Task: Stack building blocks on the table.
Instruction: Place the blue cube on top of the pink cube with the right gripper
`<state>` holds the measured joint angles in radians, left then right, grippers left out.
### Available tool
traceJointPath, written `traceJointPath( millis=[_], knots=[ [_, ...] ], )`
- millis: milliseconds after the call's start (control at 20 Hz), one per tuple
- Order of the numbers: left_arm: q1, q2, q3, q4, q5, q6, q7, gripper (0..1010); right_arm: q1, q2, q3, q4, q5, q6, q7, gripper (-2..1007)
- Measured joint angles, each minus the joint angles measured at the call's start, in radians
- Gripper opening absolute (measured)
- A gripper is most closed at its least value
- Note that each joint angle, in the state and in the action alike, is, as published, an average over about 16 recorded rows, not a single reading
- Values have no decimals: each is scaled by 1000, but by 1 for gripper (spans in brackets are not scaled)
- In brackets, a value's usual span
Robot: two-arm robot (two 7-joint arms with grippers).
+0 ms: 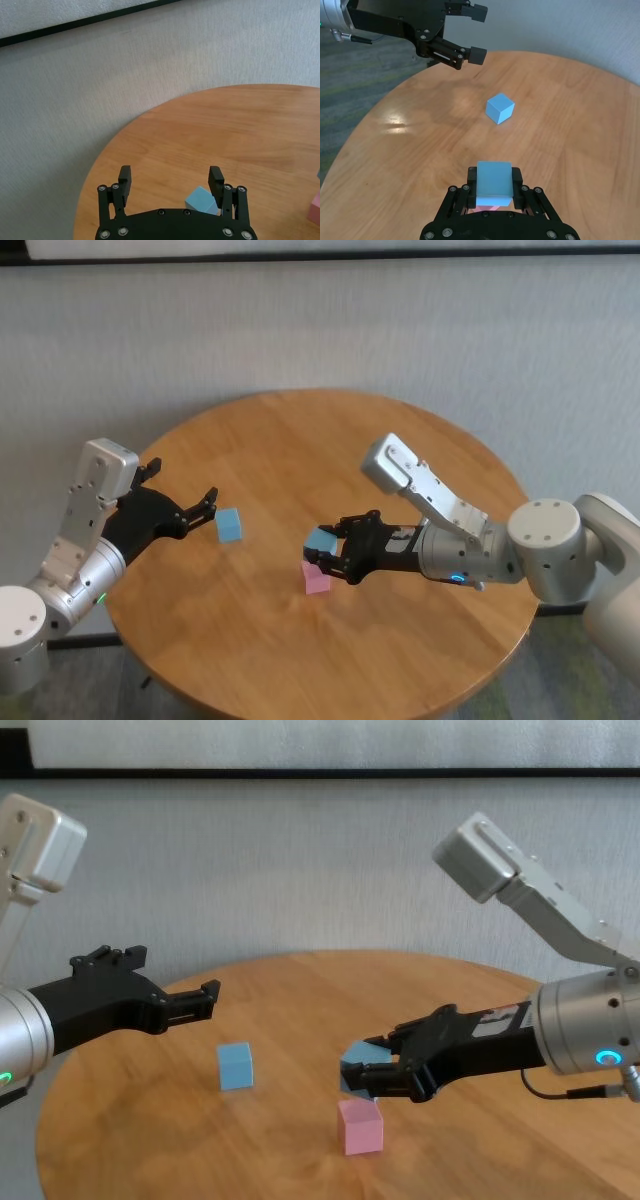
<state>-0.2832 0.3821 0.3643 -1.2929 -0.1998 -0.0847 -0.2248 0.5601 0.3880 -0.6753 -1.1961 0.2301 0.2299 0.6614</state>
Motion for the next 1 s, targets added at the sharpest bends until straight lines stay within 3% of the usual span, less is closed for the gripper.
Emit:
traceJointPath(
  millis=[350,1000],
  knots=[
    [0,0,0,0,0,0,0,1000,21,-17,-17,33,-21,4,0,362],
    [0,0,0,0,0,0,0,1000,10,-22,-5,30,-12,34,-8,362]
  ],
)
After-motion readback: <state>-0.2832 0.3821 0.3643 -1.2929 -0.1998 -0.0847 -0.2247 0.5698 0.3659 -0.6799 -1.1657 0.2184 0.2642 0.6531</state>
